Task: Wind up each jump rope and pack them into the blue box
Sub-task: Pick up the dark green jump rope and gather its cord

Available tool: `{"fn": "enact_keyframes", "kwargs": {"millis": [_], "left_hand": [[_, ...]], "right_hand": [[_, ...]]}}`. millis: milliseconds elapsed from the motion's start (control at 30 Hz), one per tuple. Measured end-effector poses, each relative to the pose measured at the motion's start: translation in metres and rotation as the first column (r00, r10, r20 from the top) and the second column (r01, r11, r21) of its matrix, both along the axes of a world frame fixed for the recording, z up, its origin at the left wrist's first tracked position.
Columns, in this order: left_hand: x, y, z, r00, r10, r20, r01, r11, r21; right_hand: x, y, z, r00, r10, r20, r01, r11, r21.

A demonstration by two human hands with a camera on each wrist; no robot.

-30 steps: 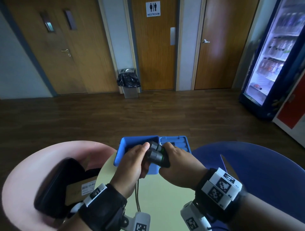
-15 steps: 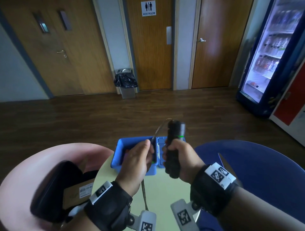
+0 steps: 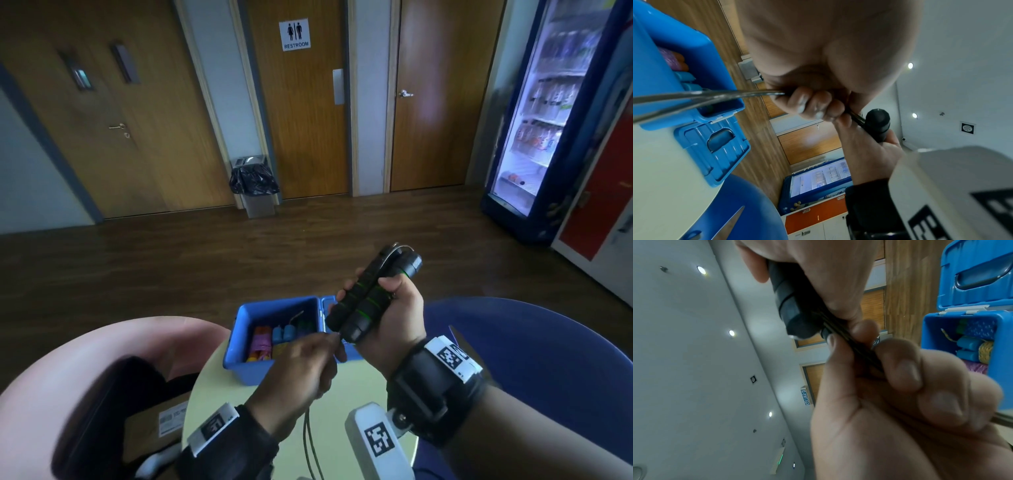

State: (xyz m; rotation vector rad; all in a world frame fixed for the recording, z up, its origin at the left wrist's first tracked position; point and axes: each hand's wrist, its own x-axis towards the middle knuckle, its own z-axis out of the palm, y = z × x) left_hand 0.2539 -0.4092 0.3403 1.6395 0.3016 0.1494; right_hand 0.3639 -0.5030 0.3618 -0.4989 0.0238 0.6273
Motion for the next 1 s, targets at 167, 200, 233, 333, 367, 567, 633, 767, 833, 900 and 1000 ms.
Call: {"fn": "enact_keyframes", "kwargs": {"millis": [167, 200, 233, 333, 367, 567, 633, 767, 833, 900, 1000], "left_hand": [[0.004, 0.004, 0.003, 0.999, 0.049, 0.014, -0.050, 0.998, 0.050], [0.004, 0.005, 0.003, 0.999, 0.048, 0.008, -0.049, 0.998, 0.049], [0.005, 0.004, 0.003, 0.999, 0.049, 0.005, -0.049, 0.998, 0.049], [0.005, 0.003, 0.003, 0.999, 0.045, 0.016, -0.046, 0.997, 0.057], [0.005, 0.003, 0.003, 0.999, 0.042, 0.017, -0.043, 0.997, 0.059], [0.008, 0.007, 0.005, 1.000, 0.005, 0.030, -0.004, 0.999, -0.035], [0.011, 0.009, 0.010, 1.000, -0.015, 0.023, 0.017, 0.996, -0.084], [0.022, 0.006, 0.022, 0.999, -0.010, 0.046, 0.007, 0.997, 0.073], [0.026, 0.005, 0.026, 0.999, -0.013, 0.040, 0.007, 0.990, 0.143], [0.026, 0.005, 0.025, 0.998, -0.040, 0.039, 0.030, 0.974, 0.224], [0.019, 0.003, 0.019, 0.997, -0.065, 0.053, 0.035, 0.900, 0.435]], "right_hand": [[0.003, 0.001, 0.000, 0.999, -0.021, 0.048, 0.020, 1.000, 0.017], [0.003, 0.001, 0.000, 0.999, -0.023, 0.049, 0.022, 1.000, 0.014], [0.003, 0.001, 0.002, 0.998, -0.022, 0.051, 0.022, 1.000, 0.018], [0.003, 0.002, 0.005, 0.998, -0.025, 0.060, 0.024, 1.000, 0.015], [0.003, 0.002, 0.005, 0.998, -0.029, 0.062, 0.028, 1.000, 0.008], [0.003, 0.000, 0.007, 0.990, -0.049, 0.130, 0.052, 0.999, -0.016], [0.002, 0.001, 0.008, 0.982, -0.027, 0.185, 0.036, 0.998, -0.045], [-0.004, 0.005, 0.005, 0.947, -0.020, 0.321, 0.042, 0.997, -0.062], [-0.007, 0.005, 0.005, 0.940, -0.021, 0.341, 0.043, 0.997, -0.057], [-0.008, 0.004, 0.008, 0.946, -0.050, 0.319, 0.058, 0.998, -0.016], [-0.008, 0.000, 0.019, 0.966, -0.060, 0.253, 0.065, 0.998, -0.012]]}}
